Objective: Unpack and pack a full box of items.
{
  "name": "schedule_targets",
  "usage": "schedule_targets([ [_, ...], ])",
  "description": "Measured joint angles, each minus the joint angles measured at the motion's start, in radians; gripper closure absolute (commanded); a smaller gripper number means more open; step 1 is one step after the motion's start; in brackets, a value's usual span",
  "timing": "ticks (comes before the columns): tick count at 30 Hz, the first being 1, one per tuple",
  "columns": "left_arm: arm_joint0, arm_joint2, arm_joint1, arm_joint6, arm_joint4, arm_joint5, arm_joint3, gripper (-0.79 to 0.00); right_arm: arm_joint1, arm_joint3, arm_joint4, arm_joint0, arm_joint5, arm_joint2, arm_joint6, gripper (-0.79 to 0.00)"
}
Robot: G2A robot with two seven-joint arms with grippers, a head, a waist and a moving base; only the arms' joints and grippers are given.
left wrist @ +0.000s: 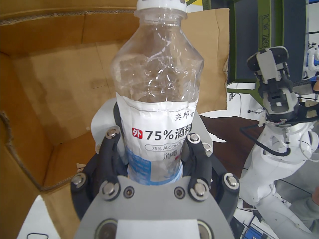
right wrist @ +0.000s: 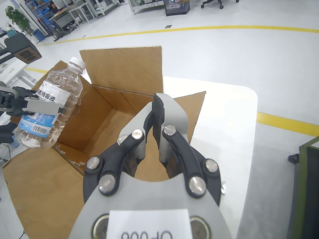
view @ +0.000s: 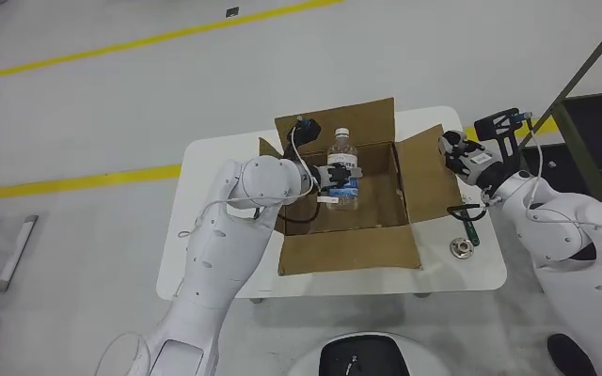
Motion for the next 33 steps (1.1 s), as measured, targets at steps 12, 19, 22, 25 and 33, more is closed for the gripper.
schedule_targets([
  [12, -0.066, 0.099, -0.036, 0.034, -0.032, 0.111, 0.278, 0.0, 0.0, 0.006, -0.002, 0.002, -0.002, -0.009, -0.005, 0.0],
  [19, -0.122, 0.153, -0.058, 0.029, -0.015, 0.146, 0.378, 0.0, -0.001, 0.013, -0.004, 0.003, -0.002, -0.017, -0.006, 0.0],
  [22, -0.139, 0.17, -0.065, 0.028, -0.01, 0.154, 0.407, 0.0, -0.002, 0.023, -0.008, 0.012, -0.006, -0.03, -0.003, 0.0],
  [25, -0.153, 0.187, -0.073, 0.022, -0.003, 0.161, 0.44, 0.0, -0.003, 0.043, -0.015, 0.023, -0.008, -0.048, 0.0, 0.0],
  [33, -0.187, 0.214, -0.096, 0.014, -0.03, 0.148, 0.537, -0.225, -0.007, 0.085, -0.017, 0.042, -0.009, -0.076, -0.001, 0.0],
])
